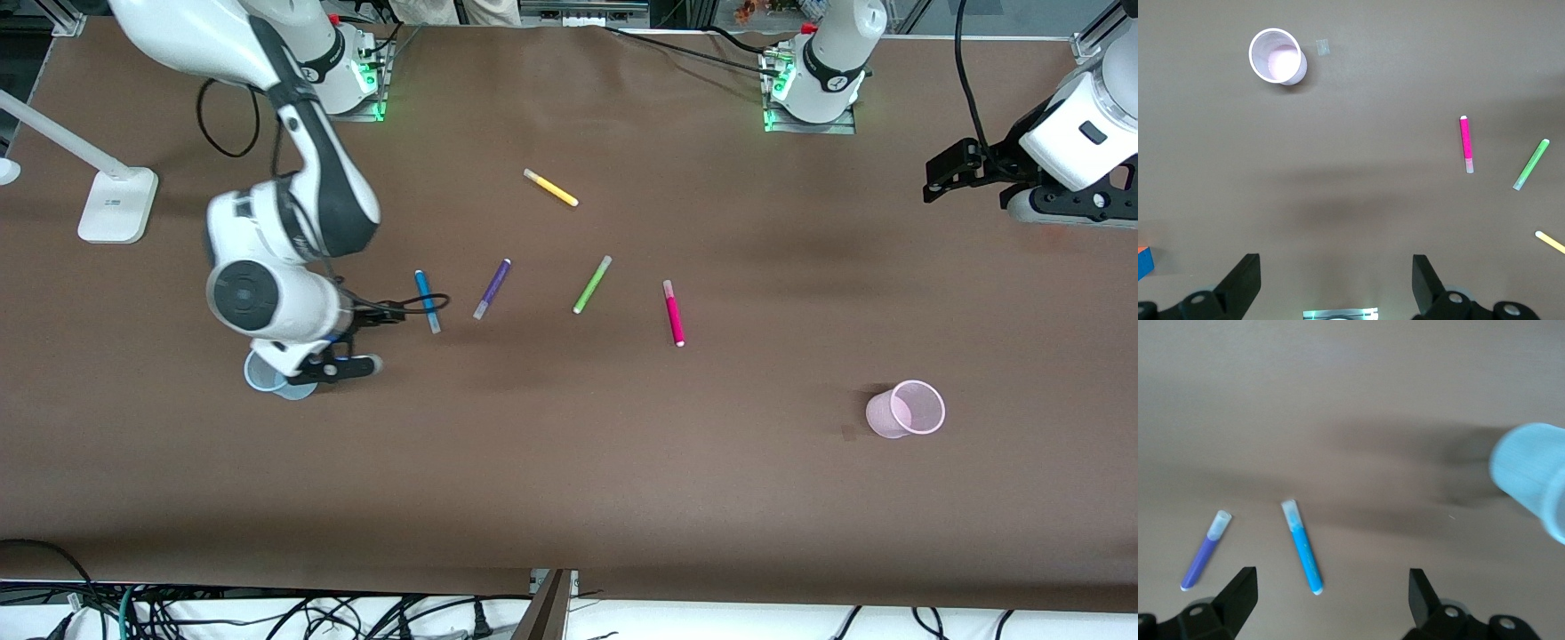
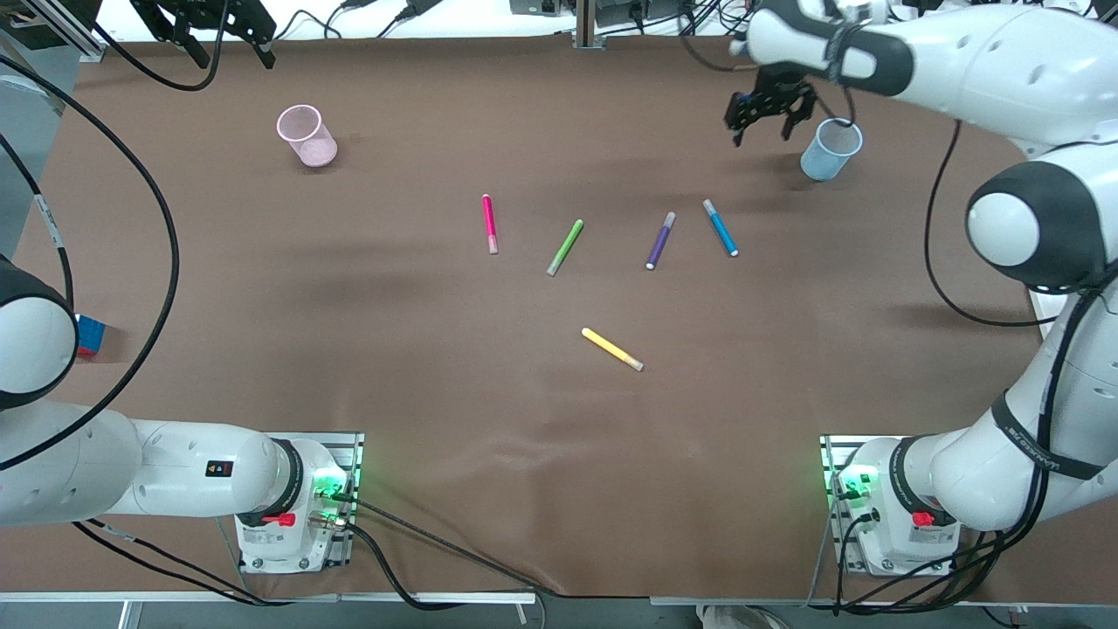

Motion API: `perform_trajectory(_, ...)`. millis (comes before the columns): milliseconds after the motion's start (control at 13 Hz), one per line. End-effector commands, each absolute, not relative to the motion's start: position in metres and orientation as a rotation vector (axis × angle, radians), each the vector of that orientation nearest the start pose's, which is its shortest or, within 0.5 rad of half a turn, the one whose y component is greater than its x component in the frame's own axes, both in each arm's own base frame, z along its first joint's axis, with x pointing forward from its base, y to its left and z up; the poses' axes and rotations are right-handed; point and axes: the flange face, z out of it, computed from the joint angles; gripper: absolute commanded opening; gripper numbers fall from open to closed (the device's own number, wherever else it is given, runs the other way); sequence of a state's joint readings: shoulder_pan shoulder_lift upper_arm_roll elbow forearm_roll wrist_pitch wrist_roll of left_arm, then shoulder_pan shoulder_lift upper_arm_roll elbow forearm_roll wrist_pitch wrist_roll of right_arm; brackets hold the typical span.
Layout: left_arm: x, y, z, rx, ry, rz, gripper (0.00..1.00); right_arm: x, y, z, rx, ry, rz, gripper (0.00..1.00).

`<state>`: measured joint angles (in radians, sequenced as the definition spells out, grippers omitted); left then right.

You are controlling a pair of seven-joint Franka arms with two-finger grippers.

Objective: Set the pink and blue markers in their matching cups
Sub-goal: 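Reach the right gripper down to the blue marker, then close the right gripper on the blue marker and lift it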

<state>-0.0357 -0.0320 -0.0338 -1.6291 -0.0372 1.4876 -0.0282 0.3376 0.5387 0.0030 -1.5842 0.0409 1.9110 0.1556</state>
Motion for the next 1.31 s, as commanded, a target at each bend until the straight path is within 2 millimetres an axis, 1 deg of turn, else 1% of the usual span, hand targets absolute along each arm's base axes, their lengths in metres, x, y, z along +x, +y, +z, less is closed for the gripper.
perform_trajectory(0,0.535,-0.043,0.614,-3.162,0.109,0.179,1.00,0.616,0.248,0.276,-3.131,-0.310,0.301,1.00)
perform_trajectory(77,0.535,-0.043,0.614,-3.162,0.107,0.179,1.00,0.610,0.252,0.259,-3.130,-0.322,0.279,1.00)
perform_trajectory(154,0.535,-0.044,0.614,-3.162,0.109,0.179,1.00,0.602,0.260,0.244,-3.127,-0.346,0.248,1.00)
perform_trajectory(231,0.535,-0.044,0.614,-3.162,0.109,0.179,1.00,0.596,0.263,0.232,-3.124,-0.358,0.217,1.00)
perform_trajectory(385,0.535,-0.045,0.614,-3.161,0.112,0.179,1.00,0.586,0.264,0.213,-3.126,-0.387,0.222,1.00)
perform_trajectory(538,0.535,-0.045,0.614,-3.161,0.112,0.179,1.00,0.581,0.262,0.204,-3.114,-0.455,0.222,1.00)
perform_trajectory(615,0.535,-0.046,0.614,-3.161,0.114,0.179,1.00,0.578,0.260,0.200,-3.114,-0.460,0.227,1.00)
perform_trajectory(1000,0.535,-0.046,0.614,-3.161,0.114,0.179,1.00,0.562,0.273,0.183,-3.107,-0.501,0.198,1.00)
perform_trajectory(1231,0.535,-0.046,0.613,-3.161,0.114,0.182,1.00,0.560,0.272,0.181,-3.109,-0.503,0.205,0.99)
